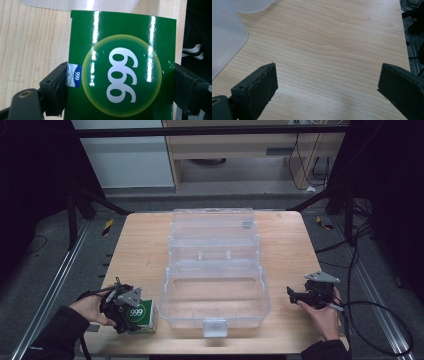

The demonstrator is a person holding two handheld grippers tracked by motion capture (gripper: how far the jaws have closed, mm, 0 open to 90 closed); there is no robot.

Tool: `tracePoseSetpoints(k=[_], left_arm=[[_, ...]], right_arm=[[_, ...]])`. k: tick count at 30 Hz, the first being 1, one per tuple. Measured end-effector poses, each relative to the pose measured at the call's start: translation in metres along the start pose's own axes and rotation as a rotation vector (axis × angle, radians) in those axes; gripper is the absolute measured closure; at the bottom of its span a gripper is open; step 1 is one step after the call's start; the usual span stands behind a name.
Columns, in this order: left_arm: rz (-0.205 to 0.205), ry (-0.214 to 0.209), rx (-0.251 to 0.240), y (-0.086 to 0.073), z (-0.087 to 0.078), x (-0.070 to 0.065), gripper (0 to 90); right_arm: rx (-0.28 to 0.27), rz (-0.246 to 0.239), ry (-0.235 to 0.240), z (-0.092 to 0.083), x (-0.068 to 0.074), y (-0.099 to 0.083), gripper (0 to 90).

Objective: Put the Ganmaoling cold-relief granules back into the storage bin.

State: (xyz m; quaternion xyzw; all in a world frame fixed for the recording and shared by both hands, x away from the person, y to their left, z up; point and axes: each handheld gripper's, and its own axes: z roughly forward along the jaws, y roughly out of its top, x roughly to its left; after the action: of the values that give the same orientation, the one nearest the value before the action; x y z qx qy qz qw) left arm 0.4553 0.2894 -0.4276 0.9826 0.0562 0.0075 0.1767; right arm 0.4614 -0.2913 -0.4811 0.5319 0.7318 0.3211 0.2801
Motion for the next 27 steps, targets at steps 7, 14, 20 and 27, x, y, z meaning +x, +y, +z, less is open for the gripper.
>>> tracePoseSetpoints(k=[7, 14, 20, 27], left_arm=[[-0.027, -0.007, -0.024, 0.002, -0.015, -0.003, 14.3], [-0.039, 0.014, -0.05, 0.011, -0.043, -0.007, 14.3], [-0.028, 0.041, -0.058, 0.018, -0.064, -0.009, 14.4], [-0.02, 0.054, -0.071, 0.029, -0.084, -0.012, 14.4]], right_arm=[[0.0, 0.003, -0.001, 0.0, 0.0, 0.0, 2.8], [0.001, 0.003, -0.001, -0.001, 0.0, 0.0, 2.8], [0.001, 0.002, 0.001, -0.001, 0.0, 0.0, 2.8], [0.003, 0.003, 0.0, 0.0, 0.0, 0.0, 2.8]])
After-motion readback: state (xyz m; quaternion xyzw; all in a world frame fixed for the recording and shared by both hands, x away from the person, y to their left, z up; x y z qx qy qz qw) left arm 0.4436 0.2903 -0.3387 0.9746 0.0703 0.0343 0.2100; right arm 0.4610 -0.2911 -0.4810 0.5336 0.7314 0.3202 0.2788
